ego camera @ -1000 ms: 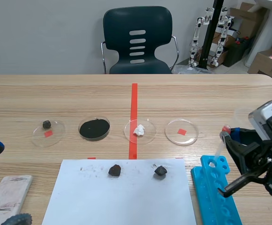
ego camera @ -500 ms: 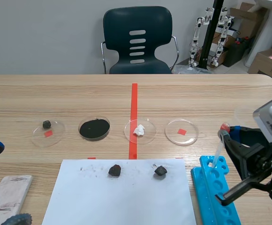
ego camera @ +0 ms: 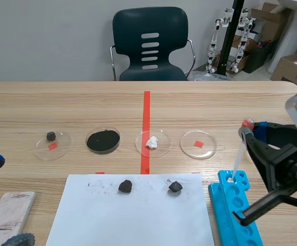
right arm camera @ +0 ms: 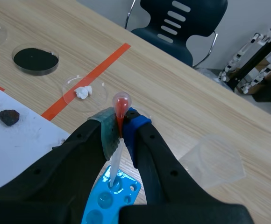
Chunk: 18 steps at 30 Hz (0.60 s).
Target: Pick up the dropper by the top with the right hand
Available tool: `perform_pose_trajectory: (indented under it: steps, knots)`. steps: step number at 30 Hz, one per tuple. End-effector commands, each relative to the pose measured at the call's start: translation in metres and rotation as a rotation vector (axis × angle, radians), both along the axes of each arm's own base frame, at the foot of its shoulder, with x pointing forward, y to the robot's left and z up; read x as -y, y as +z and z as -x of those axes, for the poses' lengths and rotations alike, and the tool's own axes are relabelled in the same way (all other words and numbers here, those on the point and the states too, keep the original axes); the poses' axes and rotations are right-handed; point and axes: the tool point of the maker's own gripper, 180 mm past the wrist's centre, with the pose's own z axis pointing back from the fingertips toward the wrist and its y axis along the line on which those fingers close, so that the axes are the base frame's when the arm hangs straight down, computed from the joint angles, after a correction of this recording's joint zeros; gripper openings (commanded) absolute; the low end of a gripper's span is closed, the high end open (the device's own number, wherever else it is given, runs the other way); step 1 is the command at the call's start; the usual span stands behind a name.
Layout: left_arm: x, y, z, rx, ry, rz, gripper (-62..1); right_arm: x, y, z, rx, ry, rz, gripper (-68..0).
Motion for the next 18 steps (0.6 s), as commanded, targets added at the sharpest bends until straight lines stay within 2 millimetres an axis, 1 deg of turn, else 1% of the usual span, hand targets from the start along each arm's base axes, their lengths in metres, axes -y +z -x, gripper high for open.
perform_pose_trajectory:
  steps: [1,6,15,18]
  knots:
    - [0.002,0.008,-0.002,0.021,0.003,0.027,1.4,-0.002,0.015,-0.001,0.043,0.000,-0.004,-66.5]
    - [0.002,0.008,-0.002,0.021,0.003,0.027,1.4,-0.009,0.036,0.002,0.077,0.003,-0.002,-66.5]
    - [0.002,0.008,-0.002,0.021,0.003,0.027,1.4,-0.017,0.062,0.008,0.094,-0.003,-0.021,-66.5]
    - [0.002,0.008,-0.002,0.021,0.003,0.027,1.4,-0.013,0.061,0.008,0.084,-0.033,-0.020,-66.5]
